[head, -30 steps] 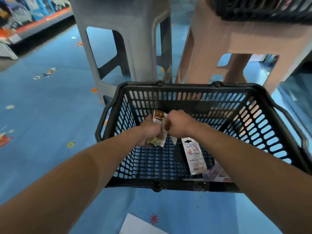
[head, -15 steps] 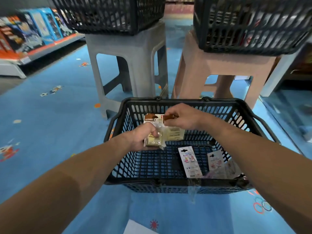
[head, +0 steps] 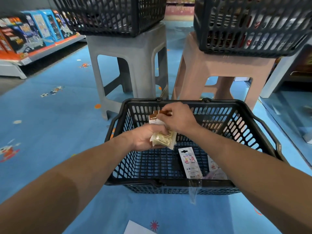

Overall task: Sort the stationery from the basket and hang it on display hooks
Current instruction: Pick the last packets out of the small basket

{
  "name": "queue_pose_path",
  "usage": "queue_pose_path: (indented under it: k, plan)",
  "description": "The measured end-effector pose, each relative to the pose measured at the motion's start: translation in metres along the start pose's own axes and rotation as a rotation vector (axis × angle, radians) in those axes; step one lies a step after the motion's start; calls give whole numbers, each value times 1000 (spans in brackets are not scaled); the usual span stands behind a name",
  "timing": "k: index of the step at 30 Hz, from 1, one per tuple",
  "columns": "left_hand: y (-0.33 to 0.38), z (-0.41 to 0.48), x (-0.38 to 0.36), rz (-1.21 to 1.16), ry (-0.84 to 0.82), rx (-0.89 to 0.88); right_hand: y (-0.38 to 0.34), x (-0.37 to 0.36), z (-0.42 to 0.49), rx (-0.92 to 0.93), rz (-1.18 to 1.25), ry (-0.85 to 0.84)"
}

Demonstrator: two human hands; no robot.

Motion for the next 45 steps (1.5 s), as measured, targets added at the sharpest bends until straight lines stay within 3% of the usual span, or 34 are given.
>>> queue_pose_path:
  k: [3, 7, 9, 13, 16, 21, 26, 37, 45]
  plan:
    - [1, 1, 0, -22, 63, -30, 12, -10, -1, -226, 15, 80]
    - [8, 4, 7, -162, 143, -97, 18, -26, -8, -612, 568, -200]
    - [10, 9, 7, -222, 173, -114, 6, -32, -9, -557, 812, -319]
    - [13, 14, 7, -277, 235, -132, -5, -41, -3, -442, 1104, -330]
    - [16, 17, 6, -300, 229, -153, -8, -41, -3, -388, 1117, -350]
    - [37, -8, -15, -253, 208, -144, -28, -13, -5, -450, 1081, -306]
    - [113, -85, -58, -114, 210, -15, -80, 76, -3, -566, 1206, -406]
    - [365, -254, -222, 20, 344, 81, -225, 376, 56, -462, 1146, -595]
    - [560, -277, -309, 172, 259, 47, -268, 557, 151, -363, 1196, -500]
Point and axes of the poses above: each hand's wrist, its own z-axis towards the middle knuckle, its own x-axis out of the back of the hand, y = z × x, the point moved 3 cm from there along z, towards the middle knuckle, and after that the axes turned 10 degrees about -z, right-handed, at the moved point
